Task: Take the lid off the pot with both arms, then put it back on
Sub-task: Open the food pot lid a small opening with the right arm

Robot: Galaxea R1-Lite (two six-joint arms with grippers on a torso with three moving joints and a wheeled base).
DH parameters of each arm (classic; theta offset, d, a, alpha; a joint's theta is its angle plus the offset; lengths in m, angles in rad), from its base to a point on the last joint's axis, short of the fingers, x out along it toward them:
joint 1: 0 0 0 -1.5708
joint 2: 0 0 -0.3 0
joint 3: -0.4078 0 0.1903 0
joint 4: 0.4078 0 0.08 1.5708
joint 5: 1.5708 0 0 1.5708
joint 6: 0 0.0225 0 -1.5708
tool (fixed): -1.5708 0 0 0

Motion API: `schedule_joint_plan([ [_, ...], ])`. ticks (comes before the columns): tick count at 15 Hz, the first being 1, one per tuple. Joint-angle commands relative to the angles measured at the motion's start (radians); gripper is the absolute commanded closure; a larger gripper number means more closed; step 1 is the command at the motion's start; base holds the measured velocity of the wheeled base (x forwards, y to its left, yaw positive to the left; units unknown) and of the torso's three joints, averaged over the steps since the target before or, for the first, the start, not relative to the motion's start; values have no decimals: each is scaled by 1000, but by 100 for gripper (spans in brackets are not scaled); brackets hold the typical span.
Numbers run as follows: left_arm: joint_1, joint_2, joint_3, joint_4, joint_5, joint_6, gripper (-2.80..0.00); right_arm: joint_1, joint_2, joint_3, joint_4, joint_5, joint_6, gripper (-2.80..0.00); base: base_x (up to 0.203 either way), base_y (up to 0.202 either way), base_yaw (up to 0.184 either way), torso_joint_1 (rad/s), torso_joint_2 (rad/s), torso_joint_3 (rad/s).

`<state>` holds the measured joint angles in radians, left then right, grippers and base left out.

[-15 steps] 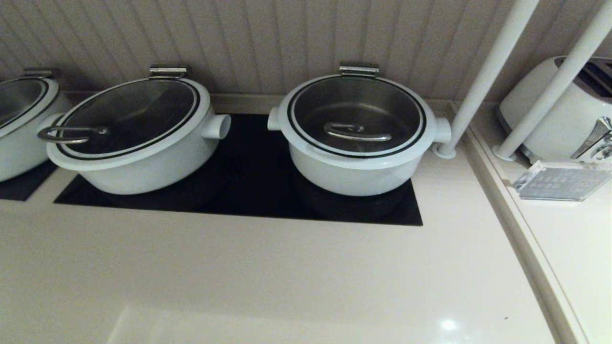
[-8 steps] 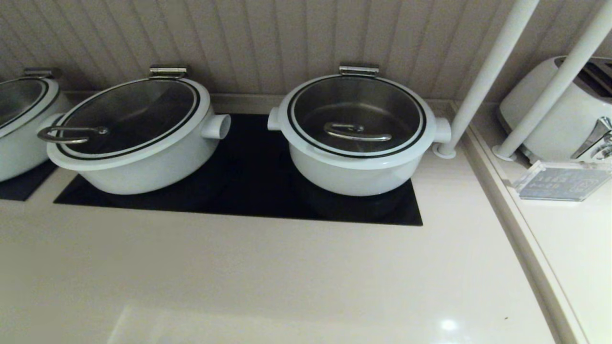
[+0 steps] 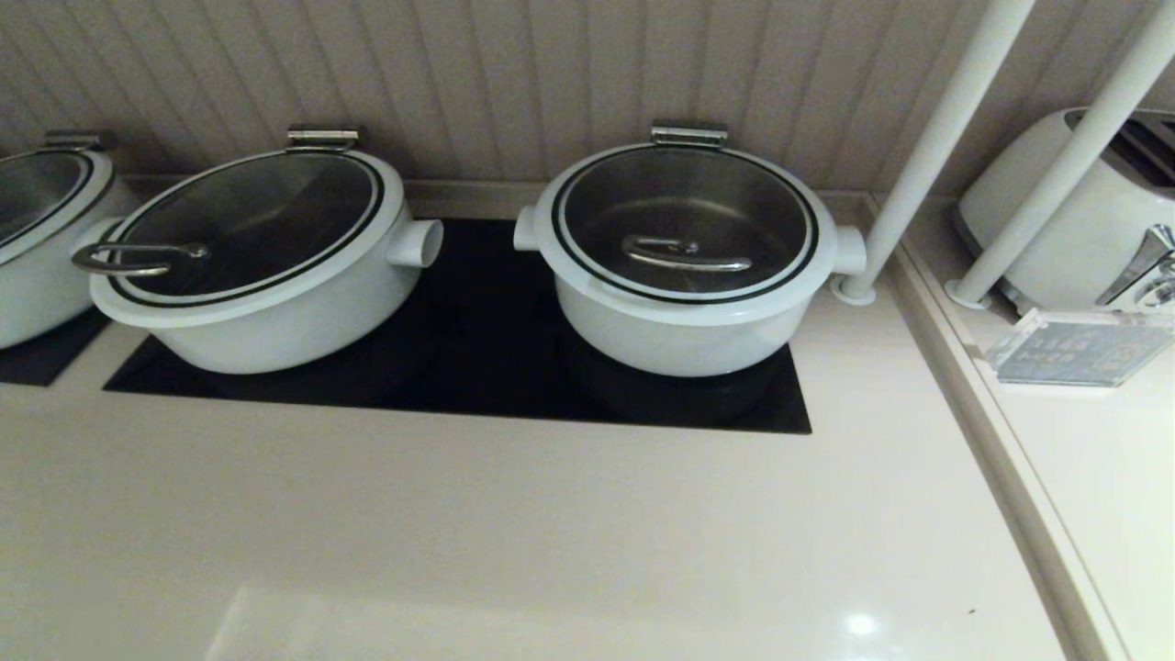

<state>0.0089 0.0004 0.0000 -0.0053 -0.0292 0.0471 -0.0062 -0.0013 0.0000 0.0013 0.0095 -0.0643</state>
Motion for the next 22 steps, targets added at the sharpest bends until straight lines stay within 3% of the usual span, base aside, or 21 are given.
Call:
schedule_joint_plan([
  [1, 0, 0, 0, -1, 0, 0, 0, 0, 1, 0, -1, 4, -12, 0, 0, 0, 0, 0, 0, 0],
  [6, 0, 0, 0, -1, -1, 0, 0, 0, 1, 0, -1, -3, 34, 0, 0, 0, 0, 0, 0, 0],
  [16, 0, 0, 0, -1, -1, 5, 0, 1, 1, -10, -4, 4, 3, 0, 0, 0, 0, 0, 0, 0],
  [19, 0, 0, 0, 1, -1, 2, 0, 9, 21, -106, 15, 67, 5, 0, 0, 0, 0, 0, 0, 0],
  [22, 0, 0, 0, -1, -1, 4, 0, 10, 169, -223, 13, 121, 3, 0, 0, 0, 0, 0, 0, 0],
])
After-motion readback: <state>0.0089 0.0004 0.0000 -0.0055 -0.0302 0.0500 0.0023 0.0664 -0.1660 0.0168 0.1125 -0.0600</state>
